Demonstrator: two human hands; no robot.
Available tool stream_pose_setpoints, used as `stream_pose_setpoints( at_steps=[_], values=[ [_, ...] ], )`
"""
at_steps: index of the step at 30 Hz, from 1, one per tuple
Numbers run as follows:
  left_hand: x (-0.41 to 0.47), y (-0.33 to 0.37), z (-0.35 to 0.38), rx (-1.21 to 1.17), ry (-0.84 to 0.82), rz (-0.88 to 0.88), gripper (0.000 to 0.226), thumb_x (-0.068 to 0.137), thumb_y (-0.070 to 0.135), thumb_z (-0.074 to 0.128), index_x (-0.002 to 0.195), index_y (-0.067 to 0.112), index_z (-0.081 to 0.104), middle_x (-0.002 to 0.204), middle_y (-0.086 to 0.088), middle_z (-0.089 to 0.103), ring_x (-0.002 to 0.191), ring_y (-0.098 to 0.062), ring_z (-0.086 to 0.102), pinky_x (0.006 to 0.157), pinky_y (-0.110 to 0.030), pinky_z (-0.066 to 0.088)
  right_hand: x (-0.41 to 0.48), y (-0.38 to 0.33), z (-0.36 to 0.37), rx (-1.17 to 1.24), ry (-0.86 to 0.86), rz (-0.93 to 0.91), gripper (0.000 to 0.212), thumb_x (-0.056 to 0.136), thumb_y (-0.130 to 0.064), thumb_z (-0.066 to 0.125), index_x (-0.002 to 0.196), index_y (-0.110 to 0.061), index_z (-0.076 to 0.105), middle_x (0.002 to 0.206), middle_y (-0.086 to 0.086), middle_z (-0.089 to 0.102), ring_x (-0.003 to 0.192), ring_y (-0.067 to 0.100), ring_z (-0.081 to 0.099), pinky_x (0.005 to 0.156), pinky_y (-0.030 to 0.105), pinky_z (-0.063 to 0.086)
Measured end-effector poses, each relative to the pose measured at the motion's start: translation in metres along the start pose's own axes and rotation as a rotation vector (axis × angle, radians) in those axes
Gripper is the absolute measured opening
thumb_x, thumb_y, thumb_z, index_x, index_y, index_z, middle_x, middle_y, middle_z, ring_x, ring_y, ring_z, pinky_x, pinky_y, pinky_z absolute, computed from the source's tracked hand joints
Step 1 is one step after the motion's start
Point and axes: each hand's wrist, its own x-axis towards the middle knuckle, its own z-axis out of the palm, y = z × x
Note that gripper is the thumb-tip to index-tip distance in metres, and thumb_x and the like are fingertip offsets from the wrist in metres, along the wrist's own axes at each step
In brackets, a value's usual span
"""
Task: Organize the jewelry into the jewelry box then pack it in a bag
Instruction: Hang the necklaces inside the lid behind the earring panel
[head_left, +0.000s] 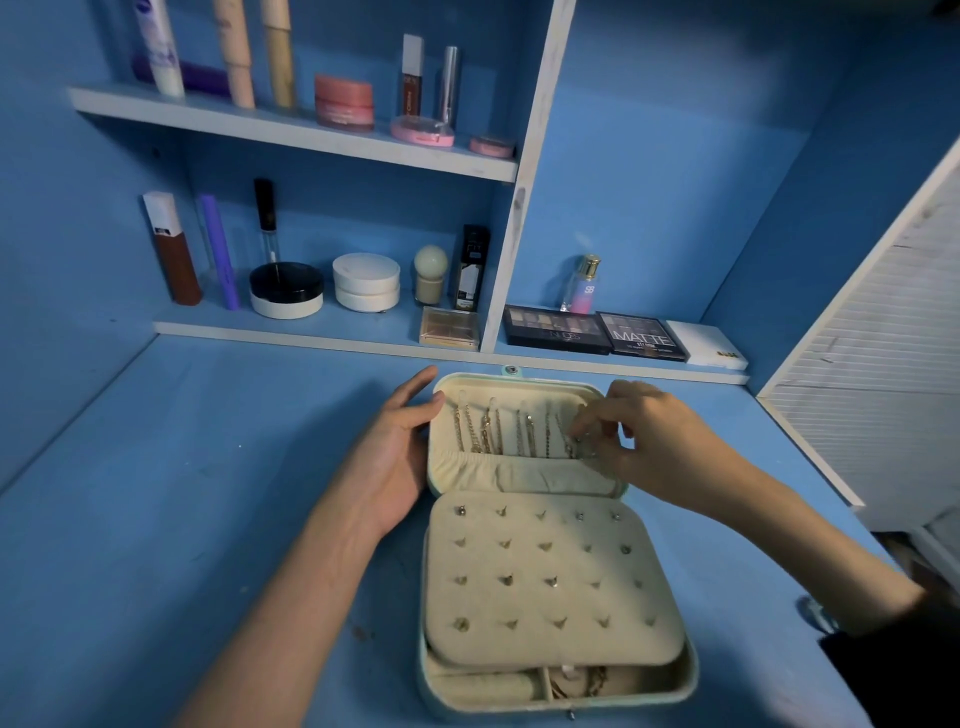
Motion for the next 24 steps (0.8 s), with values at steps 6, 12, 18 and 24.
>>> stream_pose_setpoints(
  at_steps=[6,12,18,24],
  values=[
    [0.0,0.0,0.0,-0.002,0.005,-0.002,0.044,0.094,0.004,0.046,0.134,0.02,0.049,0.109,-0.012,0.063,0.099,-0.024,0.057,0.075,-0.035,0.048,-0.003,-0.005,0.001,0.103,-0.09,-0.054,0.023,0.083,-0.006,0.06,0.092,-0.023,0.072,0.08,-0.011,0.051,0.067,-0.005,0.044,0.063,0.008,0.033],
    [0.0,0.0,-0.001,-0.005,0.0,-0.007,0.044,0.094,0.004,0.046,0.134,0.021,0.049,0.112,-0.013,0.062,0.103,-0.025,0.056,0.078,-0.036,0.047,0.001,-0.006,0.001,0.039,-0.086,-0.108,0.037,0.086,-0.009,0.055,0.115,-0.031,0.062,0.082,-0.006,0.045,0.075,0.004,0.04,0.062,0.014,0.031],
    [0.0,0.0,-0.001,-0.01,-0.003,-0.007,0.043,0.094,0.003,0.046,0.133,0.021,0.049,0.109,-0.013,0.063,0.101,-0.025,0.057,0.078,-0.037,0.048,-0.002,-0.003,-0.001,0.043,-0.126,-0.111,0.021,0.086,-0.009,0.057,0.095,-0.023,0.069,0.084,-0.008,0.048,0.08,0.01,0.043,0.065,0.011,0.035],
    [0.0,0.0,-0.001,-0.003,-0.004,-0.005,0.043,0.094,0.004,0.046,0.134,0.021,0.049,0.108,-0.012,0.063,0.101,-0.025,0.056,0.077,-0.036,0.047,0.0,0.006,-0.005,0.165,0.033,0.04,0.03,0.082,-0.003,0.051,0.088,-0.028,0.064,0.077,-0.009,0.05,0.069,0.008,0.049,0.061,0.014,0.037]
  ],
)
